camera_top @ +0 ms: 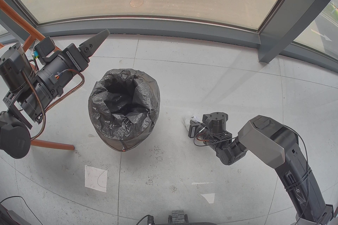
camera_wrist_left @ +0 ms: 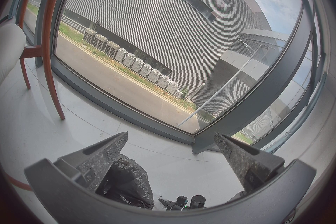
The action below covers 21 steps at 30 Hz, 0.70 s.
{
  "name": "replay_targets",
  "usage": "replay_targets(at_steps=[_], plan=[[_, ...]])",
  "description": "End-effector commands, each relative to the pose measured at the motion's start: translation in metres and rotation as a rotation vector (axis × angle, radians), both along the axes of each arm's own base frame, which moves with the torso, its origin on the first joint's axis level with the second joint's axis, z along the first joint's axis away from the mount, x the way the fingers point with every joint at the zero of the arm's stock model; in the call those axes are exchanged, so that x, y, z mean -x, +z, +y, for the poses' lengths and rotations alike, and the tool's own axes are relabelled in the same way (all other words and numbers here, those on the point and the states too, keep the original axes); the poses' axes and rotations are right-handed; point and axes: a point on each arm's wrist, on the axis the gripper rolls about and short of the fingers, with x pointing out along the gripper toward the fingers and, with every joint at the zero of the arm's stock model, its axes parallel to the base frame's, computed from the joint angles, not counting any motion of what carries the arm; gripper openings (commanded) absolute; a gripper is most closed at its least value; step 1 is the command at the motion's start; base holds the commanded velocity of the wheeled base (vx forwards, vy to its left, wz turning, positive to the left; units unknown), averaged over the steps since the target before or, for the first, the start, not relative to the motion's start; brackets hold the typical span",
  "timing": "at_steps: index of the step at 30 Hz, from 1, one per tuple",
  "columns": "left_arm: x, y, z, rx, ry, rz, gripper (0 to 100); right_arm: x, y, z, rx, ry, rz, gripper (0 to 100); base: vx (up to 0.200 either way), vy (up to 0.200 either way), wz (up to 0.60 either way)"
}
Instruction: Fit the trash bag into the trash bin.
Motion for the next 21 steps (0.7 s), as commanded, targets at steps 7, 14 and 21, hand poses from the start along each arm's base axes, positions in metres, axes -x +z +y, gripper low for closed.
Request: replay_targets(at_steps=[7,14,21], plan=[[0.001,0.001,0.0,0.0,-0.002,-0.006,100,0.019,0.061,-0.005,-0.094,-0.011,-0.021,0,0.0,0.0,0.0],[0.004,0.001,-0.006,0.001,-0.037,-0.02,100,0.097,0.161,0.009,-0.356,0.066,0.028,0,0.0,0.0,0.0],[0.003,0.003,-0.006,0.011,-0.033,-0.042,100,0.183,0.251,0.011,-0.57,0.3,0.035,0,0.0,0.0,0.0]])
